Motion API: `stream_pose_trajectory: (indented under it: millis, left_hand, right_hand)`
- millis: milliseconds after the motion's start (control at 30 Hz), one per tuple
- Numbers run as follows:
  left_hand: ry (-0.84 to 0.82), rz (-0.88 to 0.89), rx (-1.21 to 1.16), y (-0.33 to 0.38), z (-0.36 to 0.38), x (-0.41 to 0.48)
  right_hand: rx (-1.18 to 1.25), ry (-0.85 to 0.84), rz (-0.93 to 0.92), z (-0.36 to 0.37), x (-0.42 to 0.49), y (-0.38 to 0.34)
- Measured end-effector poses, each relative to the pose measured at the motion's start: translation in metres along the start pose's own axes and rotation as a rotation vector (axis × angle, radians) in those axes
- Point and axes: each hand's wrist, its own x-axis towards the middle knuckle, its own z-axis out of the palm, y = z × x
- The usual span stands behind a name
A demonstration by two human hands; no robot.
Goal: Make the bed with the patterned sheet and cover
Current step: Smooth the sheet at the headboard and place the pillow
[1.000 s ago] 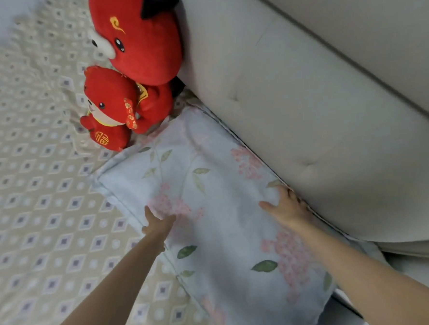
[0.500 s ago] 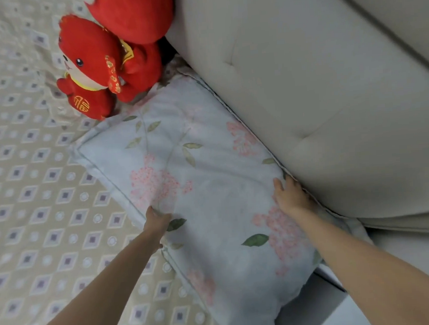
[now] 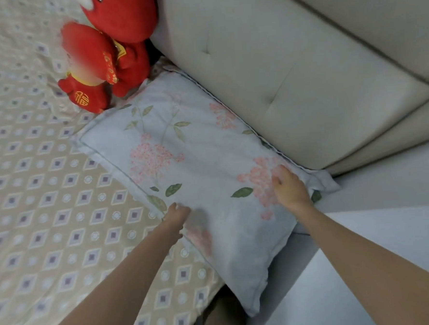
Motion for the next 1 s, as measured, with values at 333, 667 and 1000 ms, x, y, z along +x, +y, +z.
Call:
stream_pose_trajectory:
  millis: [333, 667, 1000]
  left_hand:
    - [-0.053, 0.37, -0.026, -0.007, -0.068, -0.157]
    - [0.106, 0.548, -0.243, -0.086, -0.159, -0.295]
    - [0.353, 0.568, -0.536, -0.207, -0.195, -0.387]
  right_hand:
    - [0.296, 0.123, -0.335, -0.048, -0.185, -0.076]
    - [0.27, 0.022, -0.526, -0.071, -0.331, -0.115]
    - [0.128, -0.214, -0.86, -0.048, -0.433, -0.146]
